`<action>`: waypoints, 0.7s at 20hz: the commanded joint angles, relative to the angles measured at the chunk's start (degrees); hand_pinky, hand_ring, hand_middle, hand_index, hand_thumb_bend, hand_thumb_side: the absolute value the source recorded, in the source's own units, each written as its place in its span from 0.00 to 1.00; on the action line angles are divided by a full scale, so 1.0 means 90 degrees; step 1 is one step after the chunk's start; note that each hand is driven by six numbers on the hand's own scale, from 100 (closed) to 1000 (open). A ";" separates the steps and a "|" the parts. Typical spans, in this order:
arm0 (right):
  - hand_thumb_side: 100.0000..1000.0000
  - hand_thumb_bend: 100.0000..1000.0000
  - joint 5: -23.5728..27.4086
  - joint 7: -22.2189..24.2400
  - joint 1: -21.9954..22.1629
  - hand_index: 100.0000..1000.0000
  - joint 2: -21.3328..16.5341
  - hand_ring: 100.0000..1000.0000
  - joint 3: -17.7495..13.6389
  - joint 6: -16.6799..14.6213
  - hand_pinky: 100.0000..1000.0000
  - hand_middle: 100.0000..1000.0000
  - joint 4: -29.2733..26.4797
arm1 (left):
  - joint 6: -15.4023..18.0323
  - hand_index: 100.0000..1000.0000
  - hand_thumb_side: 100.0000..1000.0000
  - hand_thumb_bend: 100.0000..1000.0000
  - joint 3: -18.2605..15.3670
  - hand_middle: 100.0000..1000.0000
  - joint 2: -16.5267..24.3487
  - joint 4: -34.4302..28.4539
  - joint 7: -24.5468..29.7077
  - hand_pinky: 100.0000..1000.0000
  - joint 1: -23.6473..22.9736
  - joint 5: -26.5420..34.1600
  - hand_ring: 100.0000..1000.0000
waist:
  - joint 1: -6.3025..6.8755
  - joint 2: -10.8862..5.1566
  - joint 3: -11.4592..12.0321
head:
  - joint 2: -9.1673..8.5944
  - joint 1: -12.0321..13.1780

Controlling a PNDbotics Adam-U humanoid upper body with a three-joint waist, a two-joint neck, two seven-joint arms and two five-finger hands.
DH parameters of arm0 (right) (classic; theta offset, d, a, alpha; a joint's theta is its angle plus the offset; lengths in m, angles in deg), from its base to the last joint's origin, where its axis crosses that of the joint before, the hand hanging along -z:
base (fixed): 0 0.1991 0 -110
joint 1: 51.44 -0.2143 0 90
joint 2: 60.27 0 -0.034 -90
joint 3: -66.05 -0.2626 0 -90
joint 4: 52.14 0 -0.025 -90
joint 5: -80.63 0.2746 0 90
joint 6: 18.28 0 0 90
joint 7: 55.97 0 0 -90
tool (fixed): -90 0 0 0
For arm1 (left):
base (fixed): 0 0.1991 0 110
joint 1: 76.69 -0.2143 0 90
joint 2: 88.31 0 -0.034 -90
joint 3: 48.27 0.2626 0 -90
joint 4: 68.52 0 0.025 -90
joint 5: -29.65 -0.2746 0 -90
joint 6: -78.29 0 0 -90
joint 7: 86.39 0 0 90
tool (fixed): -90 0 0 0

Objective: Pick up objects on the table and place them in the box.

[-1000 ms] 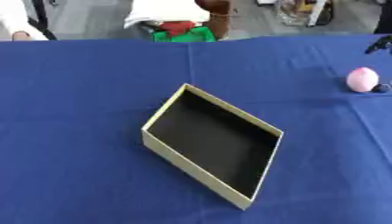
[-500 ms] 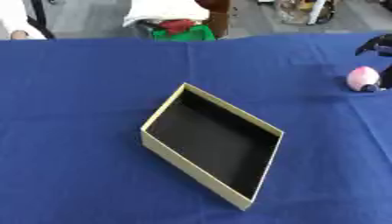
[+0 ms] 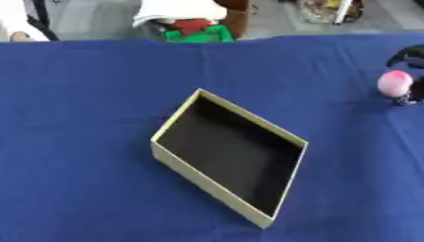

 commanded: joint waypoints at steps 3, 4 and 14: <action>0.21 0.43 -0.0137 -0.0090 -0.0195 0.91 -0.0155 0.91 -0.0109 0.0153 0.98 0.88 0.0038 | 0.0001 0.65 0.93 0.49 -0.0018 0.67 0.0077 -0.0106 0.0031 0.71 0.0042 0.0023 0.59 | 0.0021 -0.0080 0.0002 | -0.0083 -0.0053; 0.22 0.41 -0.0138 -0.0096 -0.0208 0.91 -0.0148 0.91 -0.0123 0.0181 0.98 0.87 0.0044 | -0.0002 0.65 0.93 0.49 -0.0017 0.67 0.0074 -0.0106 0.0032 0.71 0.0044 0.0024 0.59 | 0.0025 -0.0074 0.0002 | -0.0089 -0.0057; 0.26 0.18 0.0011 0.0055 -0.0320 0.74 -0.0088 0.77 -0.0190 0.0326 0.84 0.59 0.0120 | -0.0009 0.65 0.94 0.49 -0.0009 0.67 0.0061 -0.0106 0.0093 0.71 0.0034 0.0012 0.59 | 0.0035 -0.0044 -0.0001 | -0.0097 -0.0074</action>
